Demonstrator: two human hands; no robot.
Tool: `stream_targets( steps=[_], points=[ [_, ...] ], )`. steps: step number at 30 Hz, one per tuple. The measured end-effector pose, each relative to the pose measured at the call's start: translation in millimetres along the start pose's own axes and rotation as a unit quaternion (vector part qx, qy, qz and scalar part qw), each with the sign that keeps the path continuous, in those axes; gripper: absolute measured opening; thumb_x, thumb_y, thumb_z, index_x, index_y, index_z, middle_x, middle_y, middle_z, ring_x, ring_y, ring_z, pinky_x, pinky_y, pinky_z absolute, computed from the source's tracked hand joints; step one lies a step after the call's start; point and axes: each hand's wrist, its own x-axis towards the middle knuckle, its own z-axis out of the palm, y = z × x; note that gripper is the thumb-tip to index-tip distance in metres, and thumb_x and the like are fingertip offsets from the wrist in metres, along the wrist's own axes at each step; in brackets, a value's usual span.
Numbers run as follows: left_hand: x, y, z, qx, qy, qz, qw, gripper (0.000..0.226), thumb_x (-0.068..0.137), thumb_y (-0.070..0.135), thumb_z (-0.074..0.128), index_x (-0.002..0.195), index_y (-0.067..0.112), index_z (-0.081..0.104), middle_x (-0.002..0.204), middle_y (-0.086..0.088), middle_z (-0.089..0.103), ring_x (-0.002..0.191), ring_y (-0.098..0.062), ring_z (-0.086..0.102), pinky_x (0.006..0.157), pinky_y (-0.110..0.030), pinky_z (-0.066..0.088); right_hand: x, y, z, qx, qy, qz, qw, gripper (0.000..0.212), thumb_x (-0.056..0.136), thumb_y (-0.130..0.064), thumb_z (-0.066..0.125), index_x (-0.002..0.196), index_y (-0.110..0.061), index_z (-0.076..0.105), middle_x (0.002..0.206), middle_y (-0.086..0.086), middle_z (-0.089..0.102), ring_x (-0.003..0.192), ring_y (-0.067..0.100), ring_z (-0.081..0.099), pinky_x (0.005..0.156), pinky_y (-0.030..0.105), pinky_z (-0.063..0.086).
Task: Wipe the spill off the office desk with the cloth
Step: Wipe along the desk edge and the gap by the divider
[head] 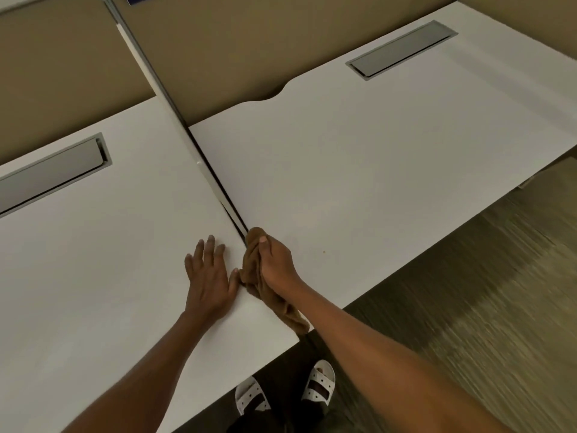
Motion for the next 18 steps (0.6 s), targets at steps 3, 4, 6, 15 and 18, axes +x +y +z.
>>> stream_targets(
  steps=[3, 4, 6, 15, 18],
  points=[
    [1.0, -3.0, 1.4, -0.002, -0.01, 0.012, 1.0, 0.068, 0.091, 0.045, 0.021, 0.142, 0.002, 0.03, 0.156, -0.019, 0.019, 0.146, -0.034, 0.01, 0.115, -0.059, 0.01, 12.9, -3.0, 15.5, -0.024, -0.033, 0.014, 0.999, 0.041, 0.104, -0.026, 0.03, 0.108, 0.001, 0.061, 0.103, 0.015, 0.066, 0.098, 0.022, 0.062, 0.087, 0.015, 0.046],
    [1.6, -3.4, 1.5, -0.002, -0.012, 0.015, 1.0, 0.067, 0.092, 0.045, 0.02, 0.143, 0.002, 0.03, 0.156, -0.019, 0.02, 0.146, -0.033, 0.01, 0.115, -0.06, 0.009, 16.5, -3.2, 20.6, -0.036, -0.049, 0.021, 0.998, 0.041, 0.104, -0.027, 0.03, 0.109, 0.001, 0.06, 0.102, 0.015, 0.065, 0.099, 0.023, 0.062, 0.092, 0.026, 0.048],
    [1.8, -3.8, 1.0, 0.001, -0.019, 0.019, 1.0, 0.066, 0.093, 0.044, 0.019, 0.144, 0.003, 0.029, 0.156, -0.018, 0.022, 0.146, -0.032, 0.01, 0.115, -0.06, 0.009, 21.7, -1.3, 27.2, -0.052, -0.074, 0.038, 0.995, 0.041, 0.104, -0.029, 0.031, 0.11, 0.0, 0.058, 0.105, 0.016, 0.064, 0.1, 0.024, 0.062, 0.096, 0.039, 0.048],
    [1.6, -4.0, -1.9, -0.019, -0.007, 0.026, 0.999, 0.062, 0.092, 0.035, 0.013, 0.143, 0.004, 0.032, 0.155, -0.017, 0.027, 0.146, -0.032, 0.012, 0.115, -0.06, 0.008, 14.5, 4.7, 23.5, -0.104, -0.104, 0.022, 0.989, 0.038, 0.104, -0.027, 0.032, 0.119, -0.002, 0.057, 0.113, 0.013, 0.063, 0.105, 0.02, 0.058, 0.098, 0.032, 0.043],
    [0.2, -4.2, -1.4, -0.025, 0.001, 0.032, 0.999, 0.06, 0.093, 0.033, 0.014, 0.143, 0.005, 0.032, 0.154, -0.017, 0.028, 0.146, -0.033, 0.013, 0.114, -0.06, 0.009, 7.4, 6.7, 19.2, -0.107, -0.112, 0.013, 0.988, 0.037, 0.104, -0.026, 0.034, 0.121, -0.002, 0.056, 0.117, 0.013, 0.062, 0.11, 0.021, 0.057, 0.097, 0.028, 0.042]
  ],
)
